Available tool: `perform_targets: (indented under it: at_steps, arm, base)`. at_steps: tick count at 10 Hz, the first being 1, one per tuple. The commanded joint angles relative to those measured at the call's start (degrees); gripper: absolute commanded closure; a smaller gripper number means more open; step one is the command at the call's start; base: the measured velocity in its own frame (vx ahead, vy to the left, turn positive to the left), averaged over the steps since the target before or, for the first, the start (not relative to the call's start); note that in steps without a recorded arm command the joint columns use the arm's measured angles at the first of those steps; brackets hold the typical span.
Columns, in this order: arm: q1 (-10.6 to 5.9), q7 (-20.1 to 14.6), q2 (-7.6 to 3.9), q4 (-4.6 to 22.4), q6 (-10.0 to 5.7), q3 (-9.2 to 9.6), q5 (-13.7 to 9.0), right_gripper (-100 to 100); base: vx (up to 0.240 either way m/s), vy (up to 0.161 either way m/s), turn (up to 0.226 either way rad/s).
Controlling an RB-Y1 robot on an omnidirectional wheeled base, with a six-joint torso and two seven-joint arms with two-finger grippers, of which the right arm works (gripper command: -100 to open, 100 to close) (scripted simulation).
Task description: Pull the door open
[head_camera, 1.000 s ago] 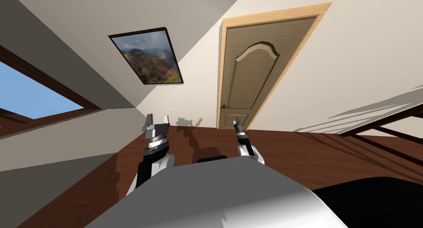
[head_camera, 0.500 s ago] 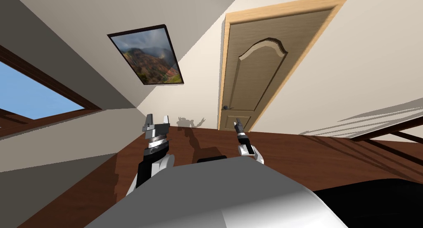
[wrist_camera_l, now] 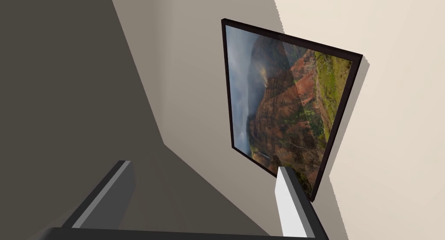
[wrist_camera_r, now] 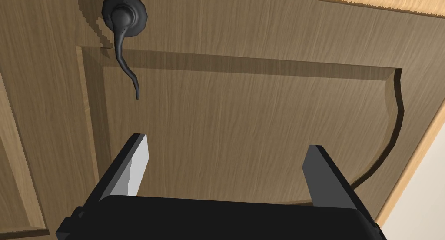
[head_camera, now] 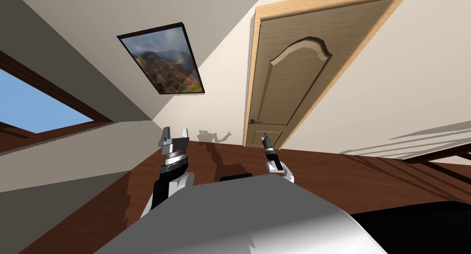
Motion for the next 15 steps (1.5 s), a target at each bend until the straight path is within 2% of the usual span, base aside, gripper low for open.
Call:
perform_targets:
  at_steps: [1,11,12,15]
  arm:
    - [-1.05,0.28,-0.34,2.53,-0.3,-0.43,-0.38,-100]
    - [-6.16,1.39,-2.5,15.09,-0.95,-2.83,-2.62,-100]
    - [-7.02,1.58,-2.84,17.2,-1.06,-3.23,-3.0,-100]
    - [-8.25,1.85,-3.33,20.23,-1.22,-3.81,-3.54,-100]
  base:
    - [0.1,-0.003,0.039]
    - [0.097,-0.005,0.032]
    - [0.139,-0.015,0.045]
    - [0.103,-0.011,0.026]
